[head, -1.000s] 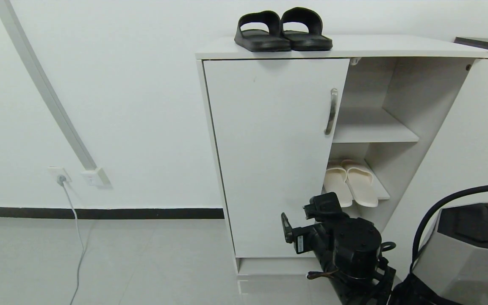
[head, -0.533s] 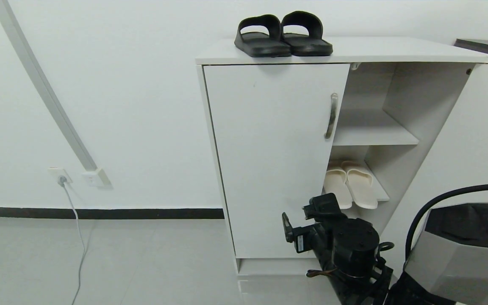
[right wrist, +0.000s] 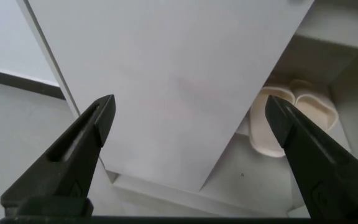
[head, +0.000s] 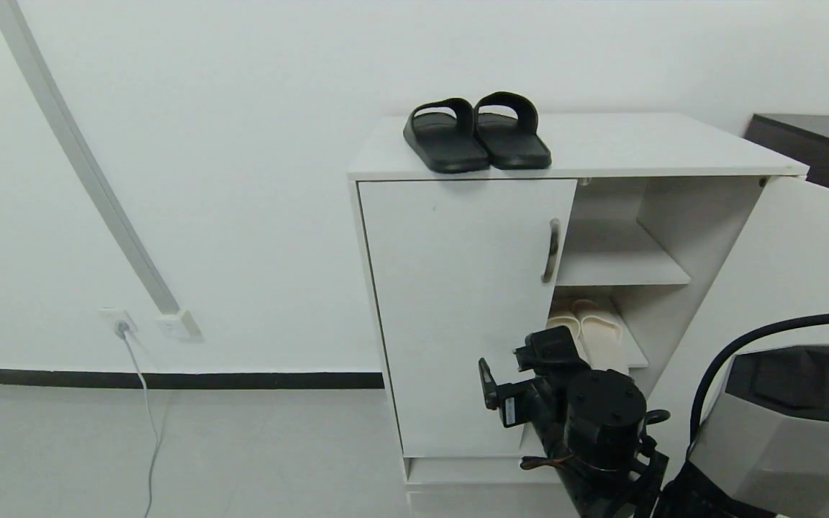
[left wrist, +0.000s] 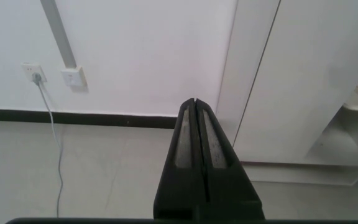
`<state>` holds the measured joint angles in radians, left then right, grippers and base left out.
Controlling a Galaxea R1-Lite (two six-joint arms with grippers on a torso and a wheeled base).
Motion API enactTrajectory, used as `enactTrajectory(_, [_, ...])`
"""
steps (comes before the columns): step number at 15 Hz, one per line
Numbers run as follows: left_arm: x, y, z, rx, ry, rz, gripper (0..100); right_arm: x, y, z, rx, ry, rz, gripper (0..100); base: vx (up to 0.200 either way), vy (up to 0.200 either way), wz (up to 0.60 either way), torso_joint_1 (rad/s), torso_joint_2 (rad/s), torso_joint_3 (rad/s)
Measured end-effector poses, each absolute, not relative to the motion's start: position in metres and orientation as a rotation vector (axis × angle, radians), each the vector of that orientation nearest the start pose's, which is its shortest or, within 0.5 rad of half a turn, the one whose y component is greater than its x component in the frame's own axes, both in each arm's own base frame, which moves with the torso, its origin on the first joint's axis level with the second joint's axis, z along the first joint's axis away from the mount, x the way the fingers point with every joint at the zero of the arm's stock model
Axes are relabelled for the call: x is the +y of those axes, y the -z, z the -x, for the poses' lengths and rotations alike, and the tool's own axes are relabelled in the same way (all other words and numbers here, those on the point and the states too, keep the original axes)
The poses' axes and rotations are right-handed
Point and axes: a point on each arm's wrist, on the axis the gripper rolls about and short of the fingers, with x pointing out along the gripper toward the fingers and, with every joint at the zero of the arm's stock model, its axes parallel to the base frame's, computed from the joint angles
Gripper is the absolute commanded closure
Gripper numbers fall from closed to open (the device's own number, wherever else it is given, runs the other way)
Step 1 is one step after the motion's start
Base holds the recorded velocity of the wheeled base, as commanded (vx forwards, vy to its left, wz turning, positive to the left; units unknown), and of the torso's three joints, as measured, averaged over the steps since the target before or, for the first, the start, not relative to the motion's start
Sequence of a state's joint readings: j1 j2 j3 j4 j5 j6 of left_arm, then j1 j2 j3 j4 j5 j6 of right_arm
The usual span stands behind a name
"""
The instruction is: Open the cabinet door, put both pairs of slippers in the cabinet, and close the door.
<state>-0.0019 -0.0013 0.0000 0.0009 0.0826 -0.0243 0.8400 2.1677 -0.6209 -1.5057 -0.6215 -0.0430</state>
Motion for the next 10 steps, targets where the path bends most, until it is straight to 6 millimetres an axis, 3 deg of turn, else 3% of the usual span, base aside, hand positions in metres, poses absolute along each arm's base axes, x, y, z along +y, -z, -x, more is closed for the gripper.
enactTrajectory(10, [0.0019, -0.0755, 0.023, -0.002, -0.08, 0.027, 100, 0.2486, -0.0719, -0.2409, 0.024, -0.217, 0.085, 0, 0.0, 0.0, 0.0, 0.17, -0.49, -0.322])
